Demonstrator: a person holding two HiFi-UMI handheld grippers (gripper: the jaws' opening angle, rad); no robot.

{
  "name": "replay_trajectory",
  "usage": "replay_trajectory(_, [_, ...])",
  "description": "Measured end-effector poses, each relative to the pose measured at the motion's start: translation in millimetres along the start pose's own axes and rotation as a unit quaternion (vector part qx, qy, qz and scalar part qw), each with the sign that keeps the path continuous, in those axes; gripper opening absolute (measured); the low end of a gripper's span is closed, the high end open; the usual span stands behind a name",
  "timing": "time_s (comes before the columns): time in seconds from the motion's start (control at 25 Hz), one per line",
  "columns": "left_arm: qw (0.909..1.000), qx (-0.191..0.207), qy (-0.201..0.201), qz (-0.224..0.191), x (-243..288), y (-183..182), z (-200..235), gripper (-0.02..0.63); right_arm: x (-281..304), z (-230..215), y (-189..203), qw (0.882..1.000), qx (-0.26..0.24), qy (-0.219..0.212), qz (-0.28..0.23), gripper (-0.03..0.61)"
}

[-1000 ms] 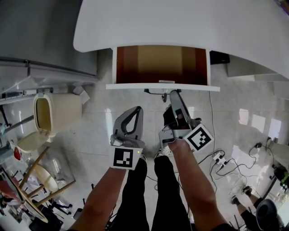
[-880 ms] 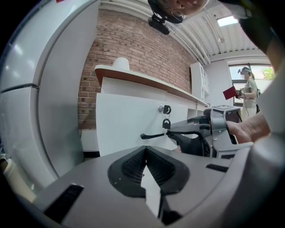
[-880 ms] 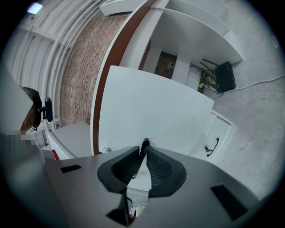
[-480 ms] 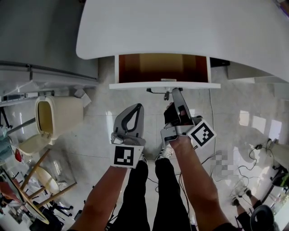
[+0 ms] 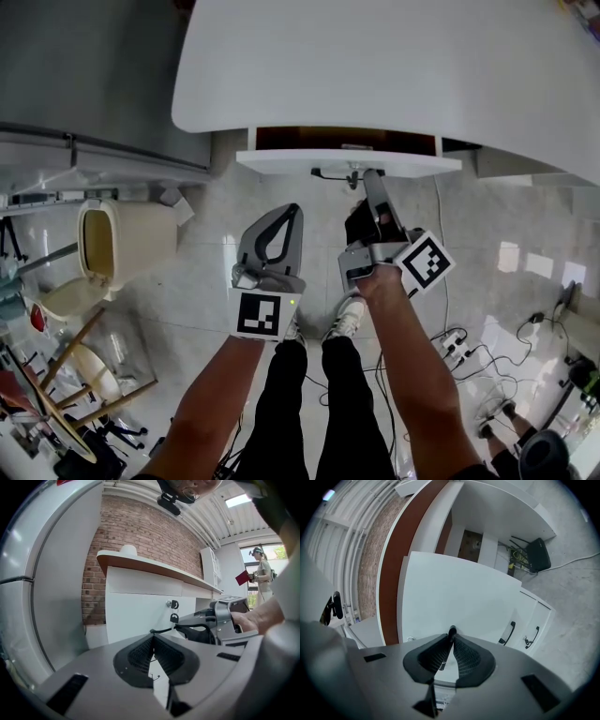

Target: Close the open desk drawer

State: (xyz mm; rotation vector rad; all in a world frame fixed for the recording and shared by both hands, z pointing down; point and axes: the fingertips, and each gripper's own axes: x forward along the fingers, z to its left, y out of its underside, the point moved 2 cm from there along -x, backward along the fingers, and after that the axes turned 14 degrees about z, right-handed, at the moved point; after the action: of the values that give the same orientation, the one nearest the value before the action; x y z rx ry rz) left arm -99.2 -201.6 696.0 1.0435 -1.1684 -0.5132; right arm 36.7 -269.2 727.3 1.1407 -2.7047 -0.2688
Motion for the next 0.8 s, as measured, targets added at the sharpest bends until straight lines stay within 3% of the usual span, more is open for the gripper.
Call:
replay_trajectory(0.24, [1.0000,-0.005,0.002,-0.007,7.7,-10.2,-2.0,0.008,13.4,-2.8,-11.1,1.000,0.002,0.009,0.002,0.057])
replay_trajectory(0.56, [0.9999,-0.004,0.001,-0.012,6.3,-17.3,-4.9,0.008,27.4,-6.7,-23.0,0.999,0.040,0.026,0.005,0.054])
replay_trajectory(0.8, [0.9999,0.004,-0.002,-0.013,4.2,-22.9,-3.7,0.008,44.3,-7.1,-34.9,0.999,0.028,0.026,0.008,0.055])
